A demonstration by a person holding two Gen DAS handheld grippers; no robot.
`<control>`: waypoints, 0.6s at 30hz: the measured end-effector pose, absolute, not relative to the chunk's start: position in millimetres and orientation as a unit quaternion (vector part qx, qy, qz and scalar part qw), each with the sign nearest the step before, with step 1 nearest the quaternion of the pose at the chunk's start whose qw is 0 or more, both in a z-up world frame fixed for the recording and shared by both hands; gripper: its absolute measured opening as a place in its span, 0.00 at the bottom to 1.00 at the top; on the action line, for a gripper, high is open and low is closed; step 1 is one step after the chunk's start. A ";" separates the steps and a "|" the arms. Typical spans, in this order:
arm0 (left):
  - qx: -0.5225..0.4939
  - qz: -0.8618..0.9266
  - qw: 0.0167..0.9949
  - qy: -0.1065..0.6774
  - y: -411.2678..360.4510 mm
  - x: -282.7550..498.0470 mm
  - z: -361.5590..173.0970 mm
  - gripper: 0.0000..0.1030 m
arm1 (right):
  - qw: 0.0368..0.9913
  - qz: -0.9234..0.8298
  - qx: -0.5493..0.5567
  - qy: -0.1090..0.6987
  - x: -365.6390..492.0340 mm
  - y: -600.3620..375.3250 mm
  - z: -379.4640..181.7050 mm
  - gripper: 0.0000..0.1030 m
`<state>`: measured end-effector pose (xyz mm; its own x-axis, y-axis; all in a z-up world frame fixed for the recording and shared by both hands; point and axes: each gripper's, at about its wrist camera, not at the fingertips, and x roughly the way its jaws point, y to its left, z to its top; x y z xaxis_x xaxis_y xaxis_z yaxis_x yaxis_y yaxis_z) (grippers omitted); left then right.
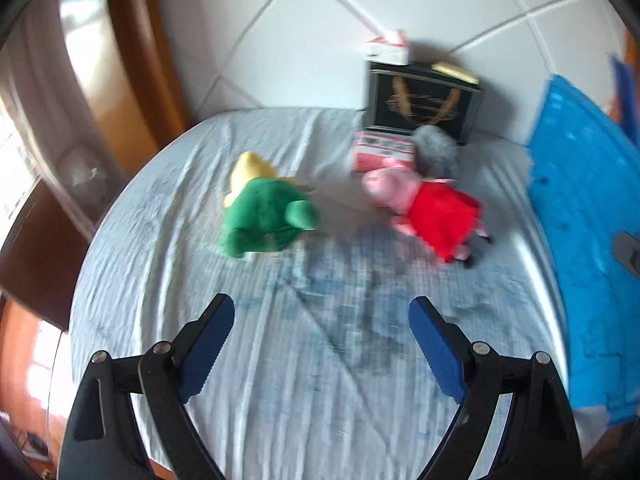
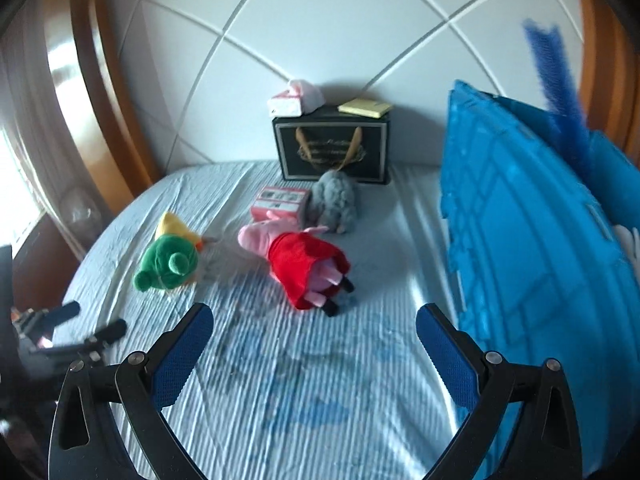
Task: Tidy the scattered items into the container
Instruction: 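Move both tools toward the yellow duck plush wearing a green frog hat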
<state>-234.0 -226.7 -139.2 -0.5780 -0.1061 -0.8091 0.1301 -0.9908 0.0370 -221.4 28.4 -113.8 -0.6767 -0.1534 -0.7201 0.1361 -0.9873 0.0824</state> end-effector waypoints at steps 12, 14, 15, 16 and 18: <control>0.476 -0.875 0.083 0.000 -375.7 -324.8 -189.1 0.87 | 0.108 -0.884 0.450 -0.066 -319.7 -110.1 -178.6 1.00; 0.481 -0.873 0.075 -0.003 -399.4 -340.6 -200.9 0.87 | 0.100 -0.877 0.464 -0.071 -347.0 -139.9 -194.6 0.85; 0.485 -0.872 0.071 -0.006 -409.3 -349.0 -207.4 0.87 | 0.083 -0.875 0.472 -0.069 -362.4 -153.7 -204.7 0.73; 0.491 -0.869 0.064 -0.011 -418.8 -356.6 -215.4 0.87 | 0.063 -0.872 0.481 -0.069 -376.2 -164.3 -215.4 0.55; 0.495 -0.867 0.053 -0.016 -431.0 -369.1 -229.0 0.87 | 0.029 -0.864 0.499 -0.066 -395.2 -178.1 -237.3 0.53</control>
<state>-369.1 -431.0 -229.0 -0.5052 -0.1068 -0.8564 0.0760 -0.9940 0.0791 -395.2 -178.1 -237.3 -0.5006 -0.1162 -0.8578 -0.0150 -0.9896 0.1428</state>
